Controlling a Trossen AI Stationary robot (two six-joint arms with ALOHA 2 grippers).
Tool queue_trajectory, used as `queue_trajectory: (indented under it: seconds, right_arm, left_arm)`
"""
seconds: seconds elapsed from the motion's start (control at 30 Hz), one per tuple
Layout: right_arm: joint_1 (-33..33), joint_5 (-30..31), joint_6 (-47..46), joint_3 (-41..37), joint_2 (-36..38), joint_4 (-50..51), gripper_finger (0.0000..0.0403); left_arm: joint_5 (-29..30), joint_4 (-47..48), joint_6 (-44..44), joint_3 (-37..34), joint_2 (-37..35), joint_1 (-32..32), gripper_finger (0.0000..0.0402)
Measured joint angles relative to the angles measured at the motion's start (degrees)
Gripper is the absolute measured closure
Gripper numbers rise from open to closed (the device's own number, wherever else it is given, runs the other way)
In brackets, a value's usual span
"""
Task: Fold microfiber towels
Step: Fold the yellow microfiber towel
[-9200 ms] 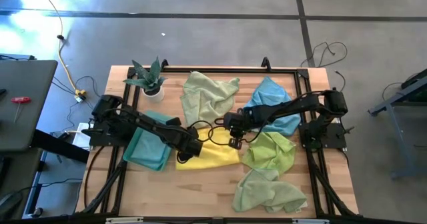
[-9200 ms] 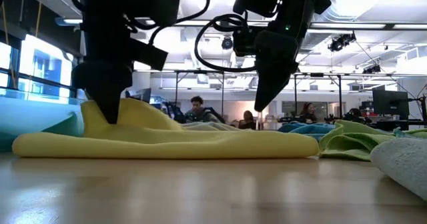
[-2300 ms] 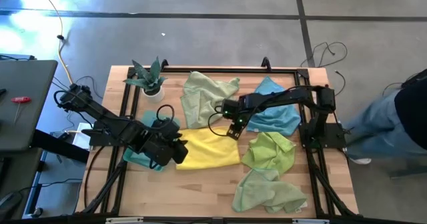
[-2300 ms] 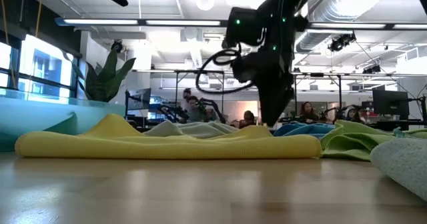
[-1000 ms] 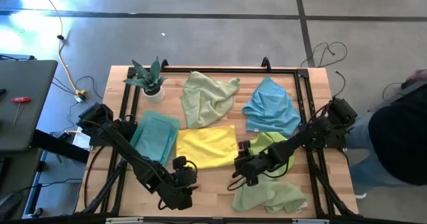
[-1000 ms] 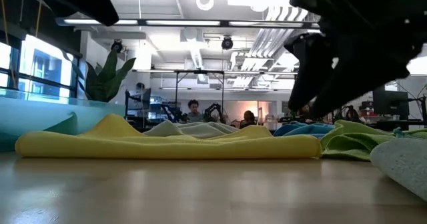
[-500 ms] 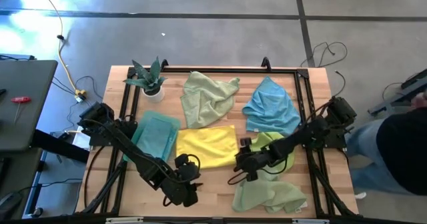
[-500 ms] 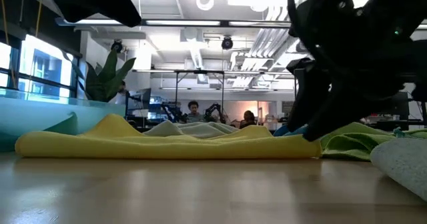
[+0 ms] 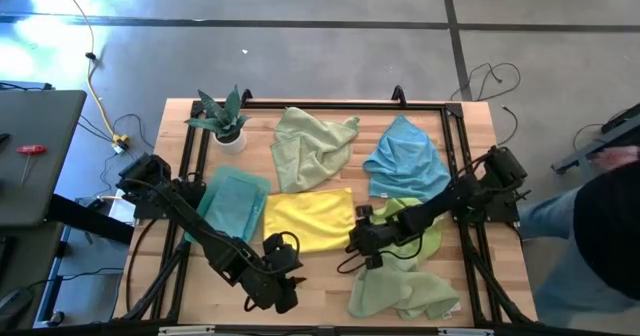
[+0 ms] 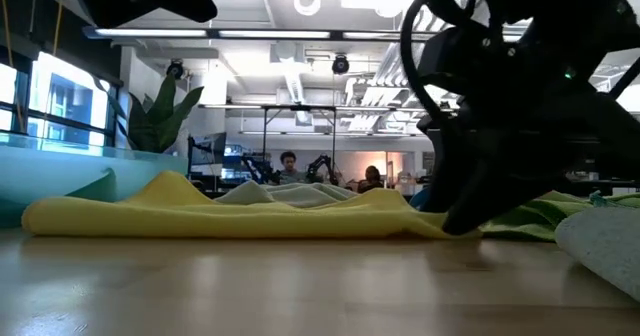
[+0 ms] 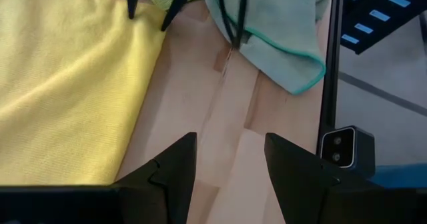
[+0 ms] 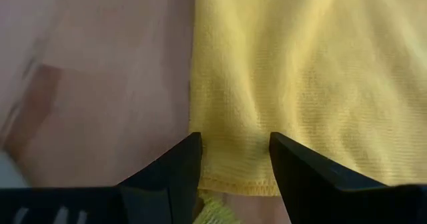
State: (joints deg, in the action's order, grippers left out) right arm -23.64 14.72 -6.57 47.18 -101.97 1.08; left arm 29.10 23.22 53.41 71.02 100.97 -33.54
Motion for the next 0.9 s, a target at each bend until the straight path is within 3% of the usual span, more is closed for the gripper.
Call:
queue_trajectory:
  seconds: [0.37,0.9]
  right_arm:
    - [0.08,-3.53,-2.97,0.66,1.75,2.22,0.0258]
    - [-1.87,-1.66,-2.42,3.56,0.89,8.31,0.0221]
  left_arm:
    - [0.09,-0.31,-0.52,0.00,0.00,0.02,0.0234]
    - [0.26,-0.03,-4.15,0.00,-0.02,0.02,0.0234]
